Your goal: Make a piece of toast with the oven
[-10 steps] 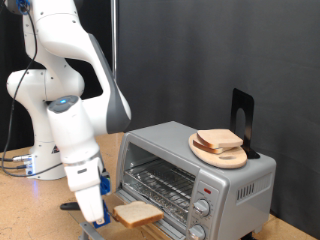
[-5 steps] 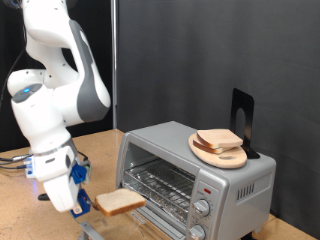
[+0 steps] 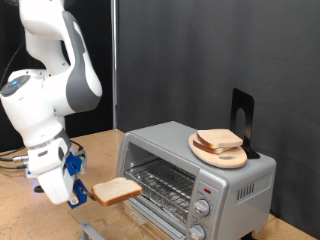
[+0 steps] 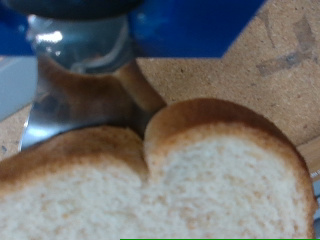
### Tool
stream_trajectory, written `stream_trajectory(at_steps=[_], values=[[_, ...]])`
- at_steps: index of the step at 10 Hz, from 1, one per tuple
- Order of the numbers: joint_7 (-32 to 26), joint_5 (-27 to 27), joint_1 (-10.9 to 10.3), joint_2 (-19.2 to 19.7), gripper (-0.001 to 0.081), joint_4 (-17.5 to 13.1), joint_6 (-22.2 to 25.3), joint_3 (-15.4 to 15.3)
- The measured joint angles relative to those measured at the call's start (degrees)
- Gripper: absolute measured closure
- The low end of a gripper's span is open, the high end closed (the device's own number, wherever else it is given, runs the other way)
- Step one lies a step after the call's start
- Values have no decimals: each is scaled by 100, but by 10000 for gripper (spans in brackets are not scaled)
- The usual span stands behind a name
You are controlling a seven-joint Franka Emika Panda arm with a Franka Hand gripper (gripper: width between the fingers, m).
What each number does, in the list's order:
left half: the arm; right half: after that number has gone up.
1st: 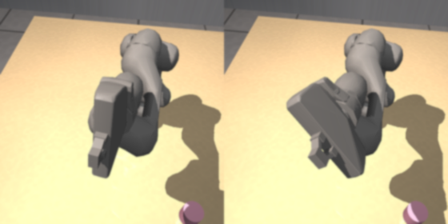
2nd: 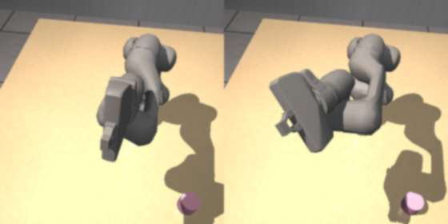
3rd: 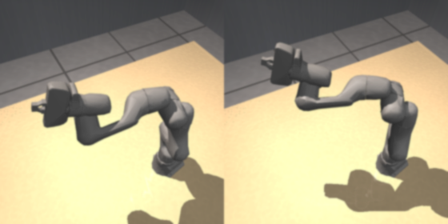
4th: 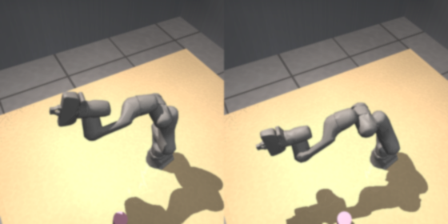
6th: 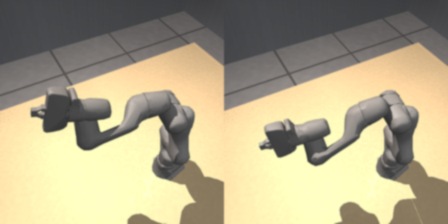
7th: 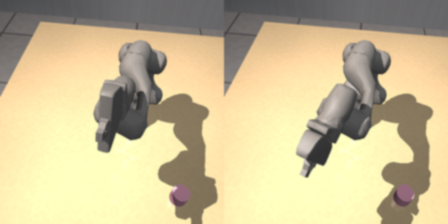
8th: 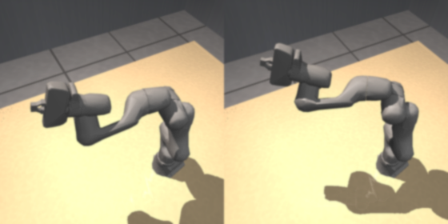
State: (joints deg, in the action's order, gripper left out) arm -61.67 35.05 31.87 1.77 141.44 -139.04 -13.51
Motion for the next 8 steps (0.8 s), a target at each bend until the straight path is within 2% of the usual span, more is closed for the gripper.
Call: stream_trajectory(at_steps=[3,8], values=[[169,-214,-48,-155,316,-24,179,-119],[1308,-1036,-347,-193,316,-53,61,-591]])
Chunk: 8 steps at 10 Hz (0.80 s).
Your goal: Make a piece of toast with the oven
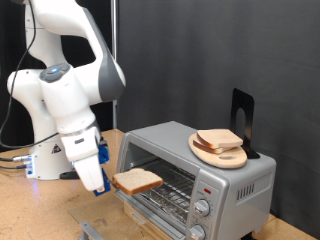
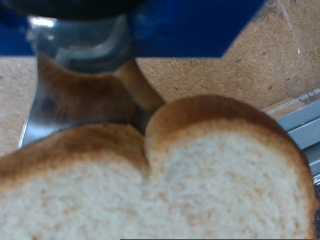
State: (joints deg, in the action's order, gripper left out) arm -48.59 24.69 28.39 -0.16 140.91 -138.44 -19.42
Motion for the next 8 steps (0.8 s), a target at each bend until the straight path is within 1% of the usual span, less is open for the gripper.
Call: stream_trajectory(at_steps=[3,4,6,8], values=[[669,-647,-142,19,316,14,-81,-228],[884,-825,-200,34,316,35,-193,-308],[1260,-947,-333,51,316,82,-494,-485],[1577,-1019,-429,53,316,73,-558,-628]])
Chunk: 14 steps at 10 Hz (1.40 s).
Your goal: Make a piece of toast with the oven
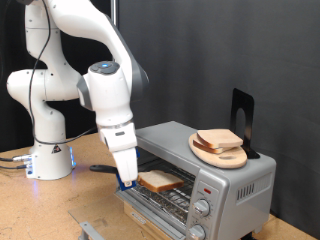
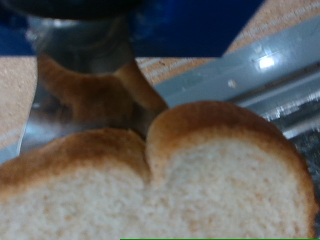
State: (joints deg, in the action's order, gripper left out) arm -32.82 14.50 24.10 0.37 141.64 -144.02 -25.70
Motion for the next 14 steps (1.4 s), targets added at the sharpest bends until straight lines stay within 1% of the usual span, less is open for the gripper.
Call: stream_trajectory(at_steps=[1,2,3,5,8,10,12,13,14], values=[[47,0,-20,0,316,3,2,-49],[-36,-4,-14,1,316,32,47,-53],[-238,-14,23,-2,316,97,165,-18],[-841,-17,180,-47,316,257,444,141],[-1565,97,419,-210,316,578,491,409],[-1815,192,514,-309,316,699,492,542],[-1966,403,522,-400,316,722,477,599],[-1988,420,515,-450,316,712,332,575],[-1927,282,506,-483,316,707,22,496]])
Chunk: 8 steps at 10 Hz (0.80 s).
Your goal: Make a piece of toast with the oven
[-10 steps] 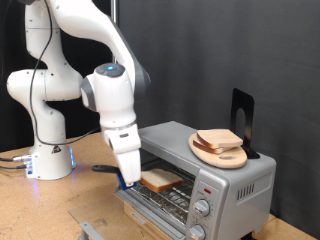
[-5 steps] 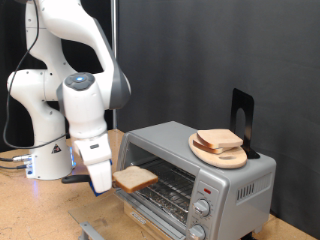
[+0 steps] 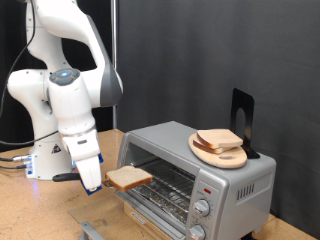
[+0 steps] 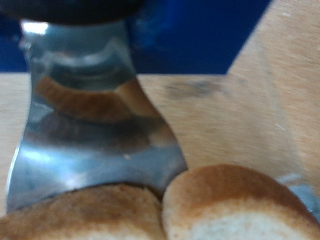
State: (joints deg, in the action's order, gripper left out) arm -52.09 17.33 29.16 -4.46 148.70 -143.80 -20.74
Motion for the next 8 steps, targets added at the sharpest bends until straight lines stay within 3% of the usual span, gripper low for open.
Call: stream_trajectory(at_steps=[2,4,6,8], values=[[734,-919,-3,13,316,3,-584,-181],[1575,-2270,85,155,316,40,-1059,-210],[1444,-2421,152,283,316,43,-1178,-149],[817,-1886,159,259,316,14,-1079,-80]])
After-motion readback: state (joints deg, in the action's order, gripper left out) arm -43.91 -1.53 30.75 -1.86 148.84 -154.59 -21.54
